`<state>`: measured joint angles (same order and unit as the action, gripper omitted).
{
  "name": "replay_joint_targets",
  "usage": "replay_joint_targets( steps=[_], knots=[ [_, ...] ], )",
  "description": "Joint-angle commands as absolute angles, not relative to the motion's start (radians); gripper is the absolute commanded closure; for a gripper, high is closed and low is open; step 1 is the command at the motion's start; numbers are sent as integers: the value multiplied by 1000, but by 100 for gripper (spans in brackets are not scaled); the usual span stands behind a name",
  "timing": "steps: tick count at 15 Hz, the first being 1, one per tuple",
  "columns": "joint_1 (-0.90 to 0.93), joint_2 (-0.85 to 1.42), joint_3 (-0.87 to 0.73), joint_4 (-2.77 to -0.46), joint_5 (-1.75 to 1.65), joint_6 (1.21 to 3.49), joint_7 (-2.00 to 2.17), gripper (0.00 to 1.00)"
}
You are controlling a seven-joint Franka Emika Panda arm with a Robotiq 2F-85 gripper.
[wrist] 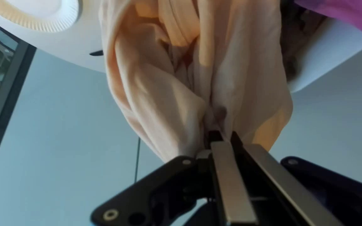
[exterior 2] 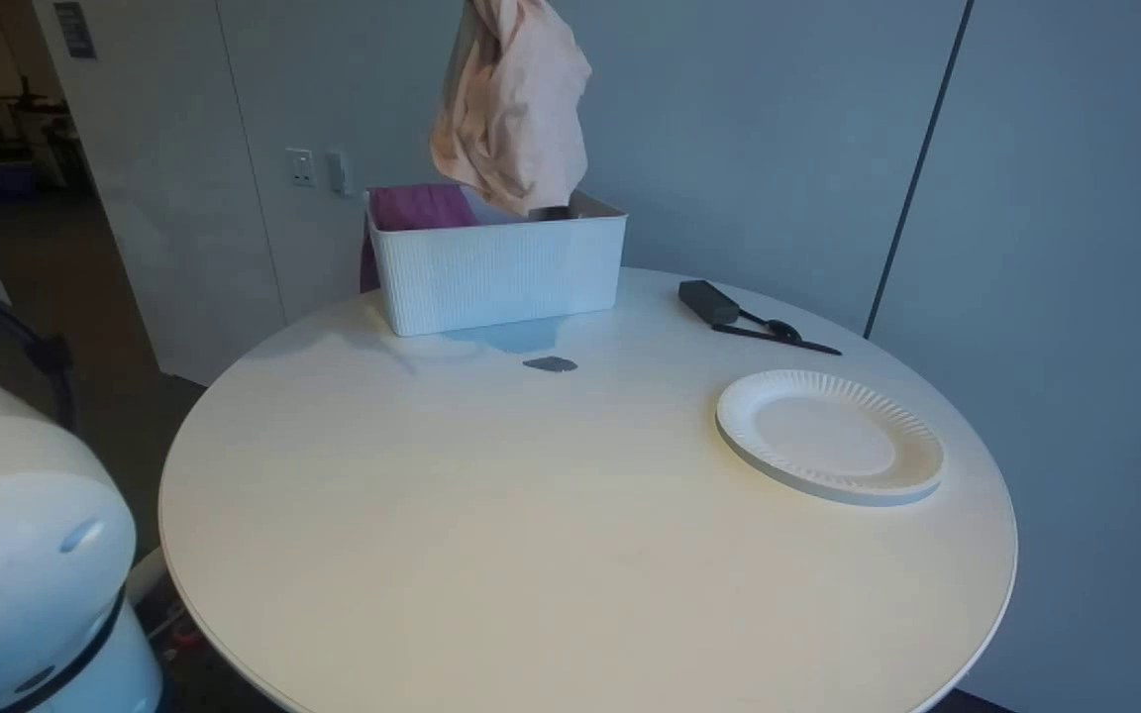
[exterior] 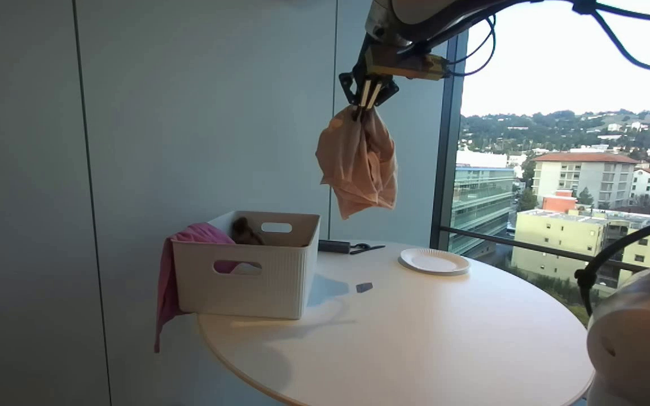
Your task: Put the pink towel and peach t-shirt in the storage container.
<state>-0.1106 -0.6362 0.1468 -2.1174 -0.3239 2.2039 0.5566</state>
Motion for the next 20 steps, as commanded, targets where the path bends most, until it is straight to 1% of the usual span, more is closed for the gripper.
replay_joint_targets(
  steps=[1,3,6,8,12,16,18,20],
  knots=[
    [-66,-474,162,-1962,-260,2299,438,92],
    [-22,-380,153,-1913,-197,2331,361,92],
    [-8,-249,153,-1841,-162,2203,279,92],
    [-22,-203,148,-1818,-193,2114,294,93],
    [-42,-180,117,-1802,-284,1982,366,92],
    [-63,-177,124,-1785,-513,1859,475,93],
    [-43,-162,109,-1772,-472,1808,423,93],
    [-27,-163,88,-1778,-370,1837,370,92]
  ],
)
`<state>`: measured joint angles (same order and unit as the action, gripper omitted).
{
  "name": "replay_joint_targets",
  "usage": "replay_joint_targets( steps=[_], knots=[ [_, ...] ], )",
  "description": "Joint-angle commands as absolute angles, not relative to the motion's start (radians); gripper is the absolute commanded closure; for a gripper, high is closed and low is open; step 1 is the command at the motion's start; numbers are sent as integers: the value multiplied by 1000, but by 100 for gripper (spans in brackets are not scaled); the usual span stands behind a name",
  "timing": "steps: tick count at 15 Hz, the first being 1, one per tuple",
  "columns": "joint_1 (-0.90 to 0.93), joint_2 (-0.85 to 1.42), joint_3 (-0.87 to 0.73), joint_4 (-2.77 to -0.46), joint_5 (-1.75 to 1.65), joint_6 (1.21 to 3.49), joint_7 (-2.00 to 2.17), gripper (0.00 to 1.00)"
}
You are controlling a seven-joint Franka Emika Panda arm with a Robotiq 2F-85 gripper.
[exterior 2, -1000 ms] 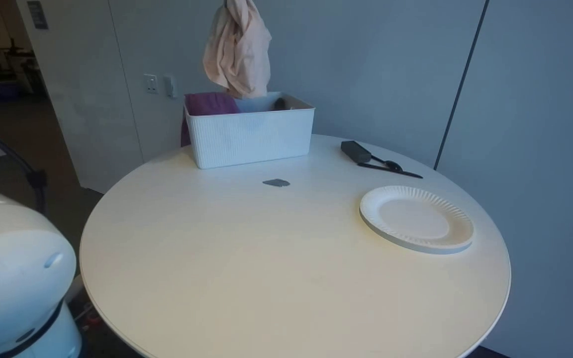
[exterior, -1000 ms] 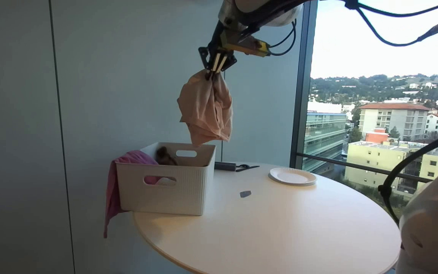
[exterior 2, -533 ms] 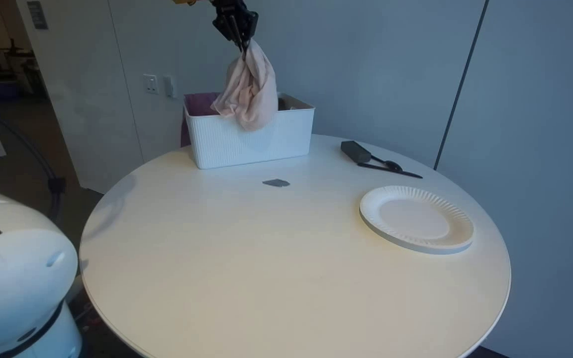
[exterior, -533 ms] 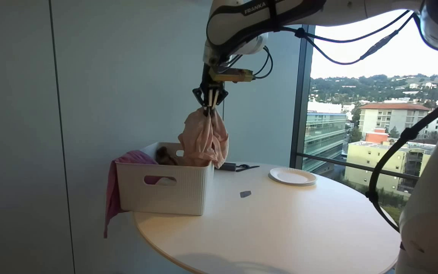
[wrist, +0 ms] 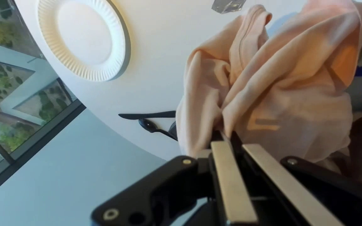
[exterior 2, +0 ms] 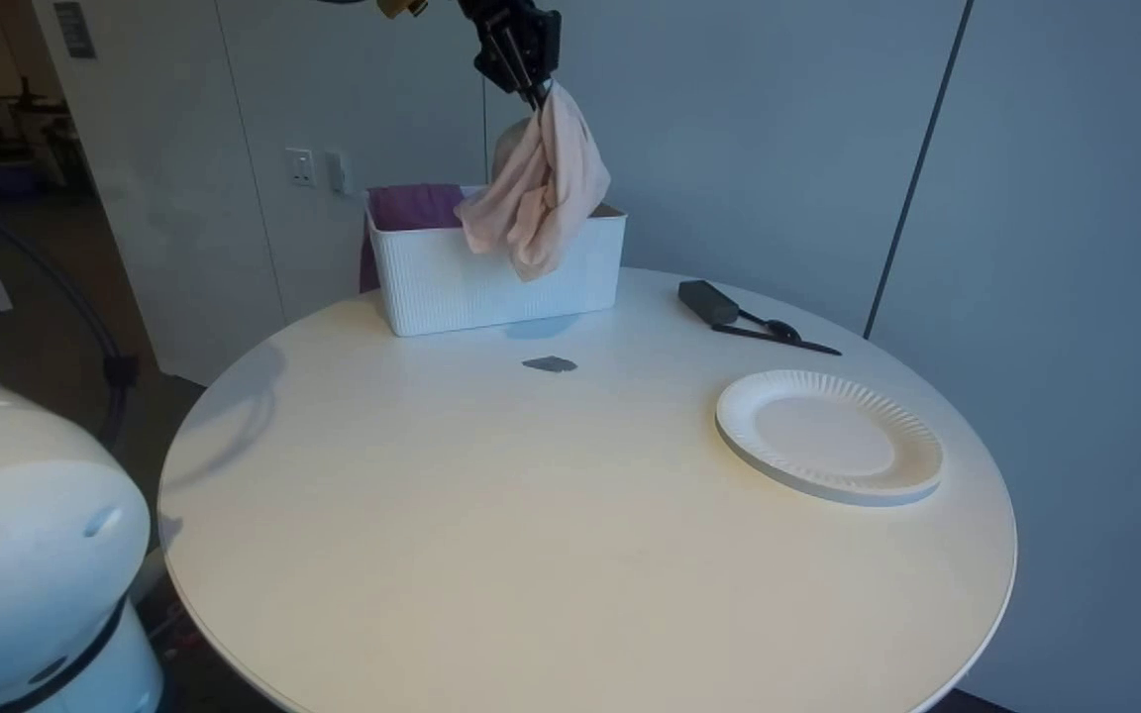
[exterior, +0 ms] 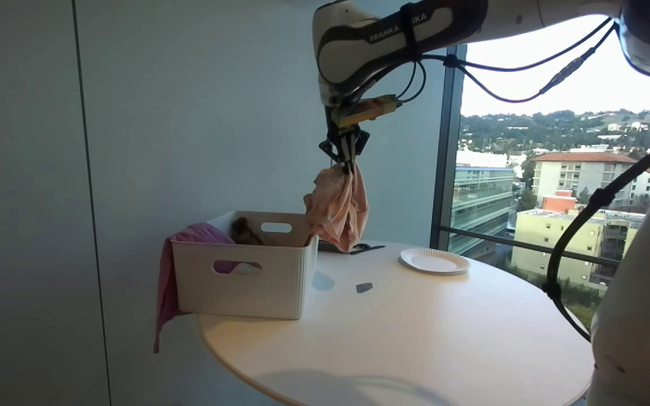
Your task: Put the pink towel and peach t-shirt in the storage container.
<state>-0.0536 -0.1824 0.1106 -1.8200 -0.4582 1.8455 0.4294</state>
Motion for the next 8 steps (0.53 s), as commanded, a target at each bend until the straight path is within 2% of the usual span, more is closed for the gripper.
replay_joint_targets(
  steps=[1,8],
  knots=[
    [-25,-164,84,-1782,-336,1850,360,92],
    [-9,-170,10,-1815,83,1977,161,93]
  ],
)
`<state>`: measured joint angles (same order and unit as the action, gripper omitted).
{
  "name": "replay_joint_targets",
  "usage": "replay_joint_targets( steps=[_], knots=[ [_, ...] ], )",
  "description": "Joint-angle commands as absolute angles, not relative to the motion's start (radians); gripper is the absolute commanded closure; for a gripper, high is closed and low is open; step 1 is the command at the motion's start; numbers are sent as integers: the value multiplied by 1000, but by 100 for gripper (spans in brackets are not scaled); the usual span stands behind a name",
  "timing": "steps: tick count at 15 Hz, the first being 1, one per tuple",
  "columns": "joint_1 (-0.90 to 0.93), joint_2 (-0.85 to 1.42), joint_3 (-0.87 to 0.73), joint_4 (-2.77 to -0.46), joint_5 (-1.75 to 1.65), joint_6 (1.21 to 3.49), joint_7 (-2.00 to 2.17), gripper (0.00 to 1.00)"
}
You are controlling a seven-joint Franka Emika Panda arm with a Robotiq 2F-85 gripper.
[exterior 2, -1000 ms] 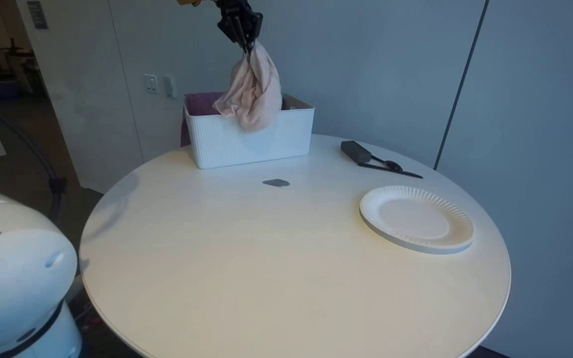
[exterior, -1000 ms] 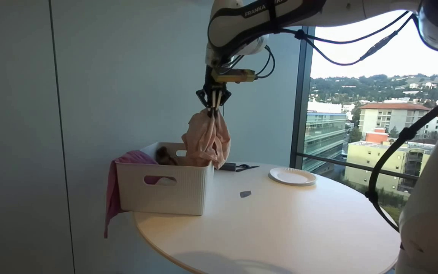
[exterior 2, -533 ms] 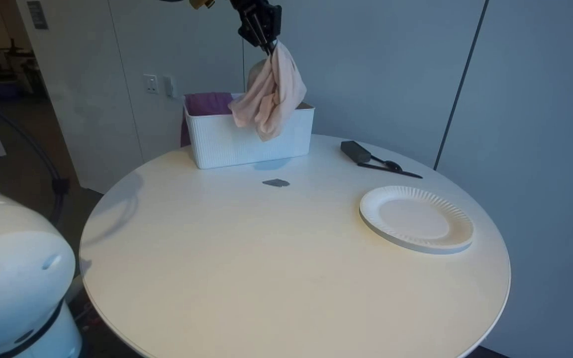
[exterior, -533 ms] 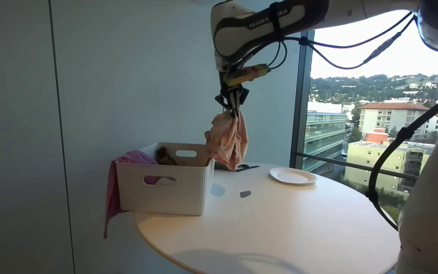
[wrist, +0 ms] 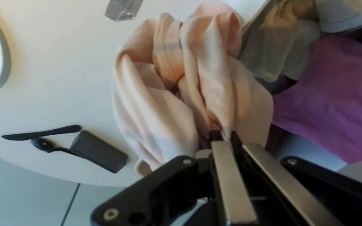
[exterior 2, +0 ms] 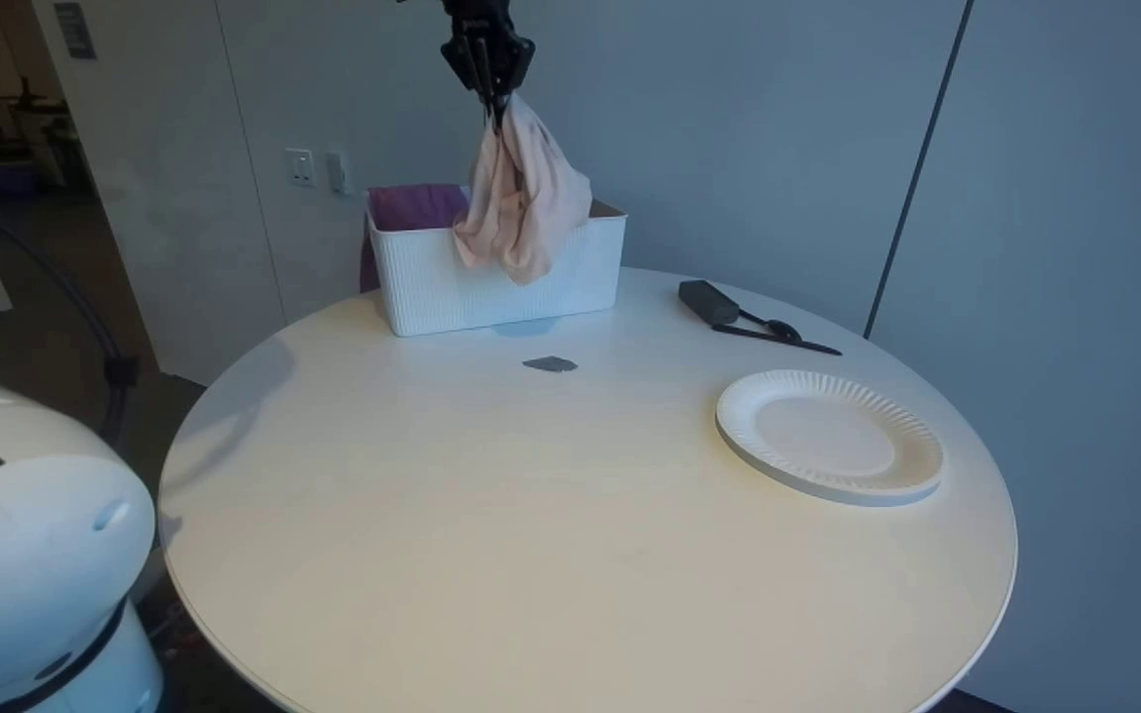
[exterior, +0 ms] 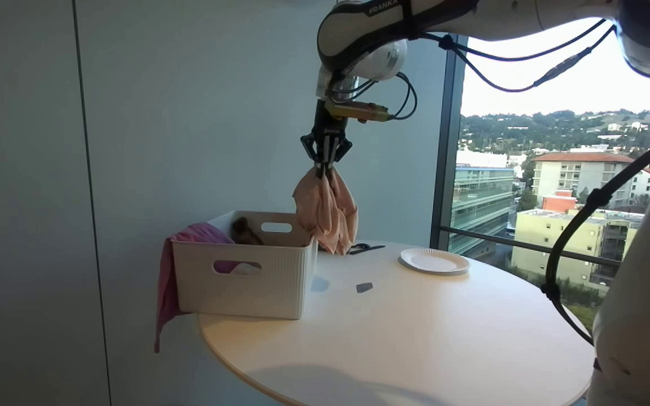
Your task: Put the pink towel and peach t-shirt in the storage container.
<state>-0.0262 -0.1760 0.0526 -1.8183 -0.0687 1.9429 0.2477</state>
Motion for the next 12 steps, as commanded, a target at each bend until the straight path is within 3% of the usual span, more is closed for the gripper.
replay_joint_targets(
  steps=[1,5,12],
  knots=[
    [-8,-163,-1,-1818,152,1972,127,93],
    [-12,-116,-32,-1824,361,1904,21,93],
    [-28,-23,-30,-1834,338,1841,54,93]
  ],
)
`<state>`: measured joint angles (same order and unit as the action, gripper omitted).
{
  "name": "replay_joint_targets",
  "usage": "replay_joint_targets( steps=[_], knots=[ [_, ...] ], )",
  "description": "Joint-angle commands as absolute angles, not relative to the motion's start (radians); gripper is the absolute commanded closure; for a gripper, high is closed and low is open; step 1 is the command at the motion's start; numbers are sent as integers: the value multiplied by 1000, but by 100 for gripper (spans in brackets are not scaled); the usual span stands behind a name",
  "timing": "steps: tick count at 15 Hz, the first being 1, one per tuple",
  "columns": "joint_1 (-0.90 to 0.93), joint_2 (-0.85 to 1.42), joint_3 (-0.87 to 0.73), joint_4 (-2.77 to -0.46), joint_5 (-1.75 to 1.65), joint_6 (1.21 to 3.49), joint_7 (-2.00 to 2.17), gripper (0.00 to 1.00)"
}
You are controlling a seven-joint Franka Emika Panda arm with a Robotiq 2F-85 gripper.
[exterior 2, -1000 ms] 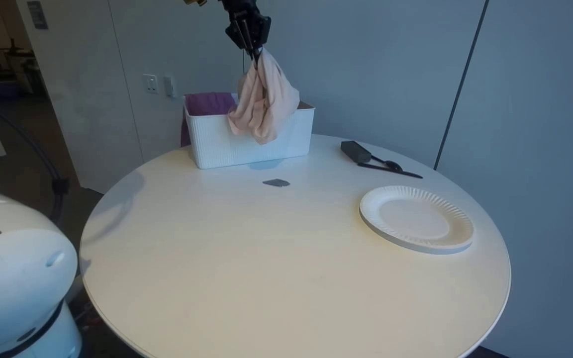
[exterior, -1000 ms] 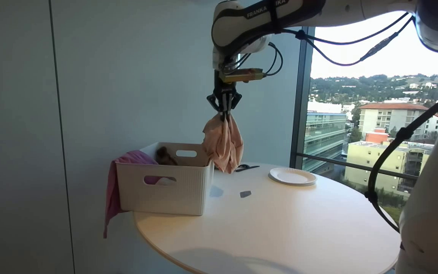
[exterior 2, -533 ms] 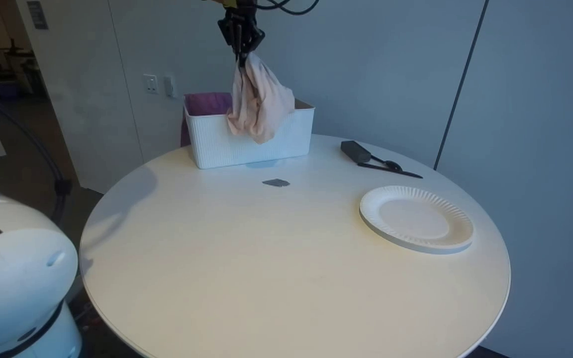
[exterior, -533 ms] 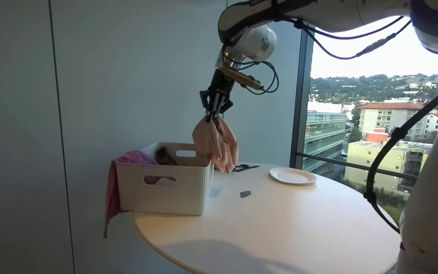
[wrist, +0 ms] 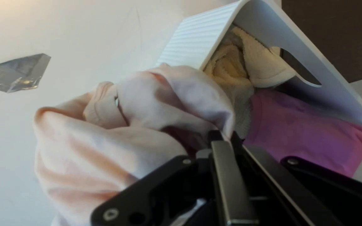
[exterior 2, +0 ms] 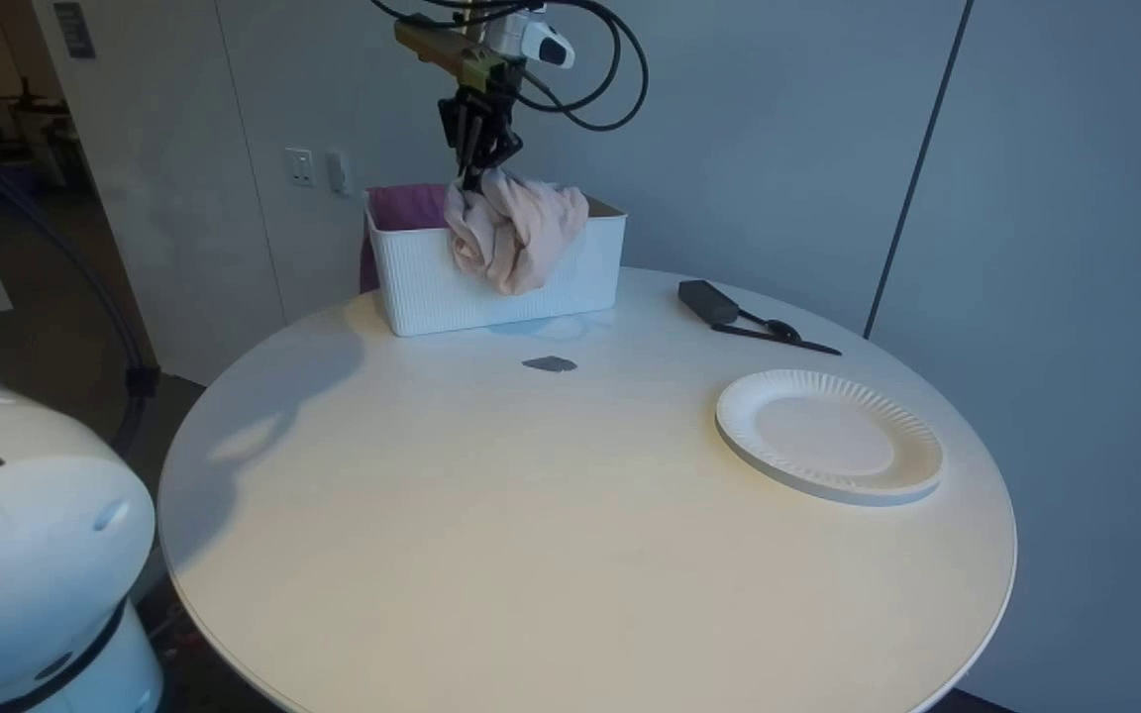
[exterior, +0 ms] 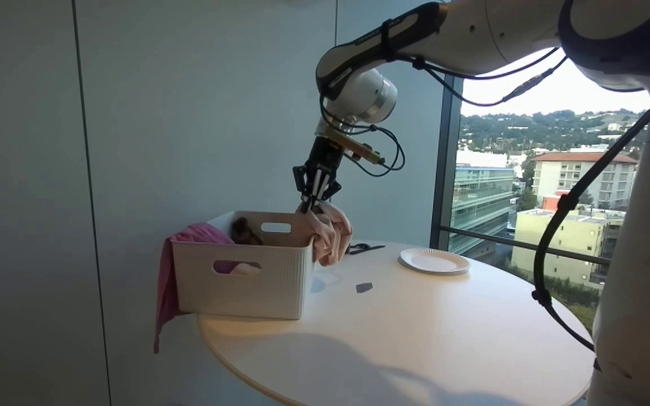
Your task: Put the pink towel and peach t-shirt in the storage container.
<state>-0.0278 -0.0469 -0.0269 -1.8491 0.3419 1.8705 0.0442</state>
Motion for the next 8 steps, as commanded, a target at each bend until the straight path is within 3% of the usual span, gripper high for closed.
replay_joint_targets(
  steps=[1,6,7,8],
  knots=[
    [-29,-14,-31,-1834,340,1838,51,93],
    [-34,4,-32,-1834,343,1805,40,92],
    [-34,2,-32,-1834,340,1802,42,68],
    [-35,-1,-32,-1833,336,1797,35,67]
  ],
)
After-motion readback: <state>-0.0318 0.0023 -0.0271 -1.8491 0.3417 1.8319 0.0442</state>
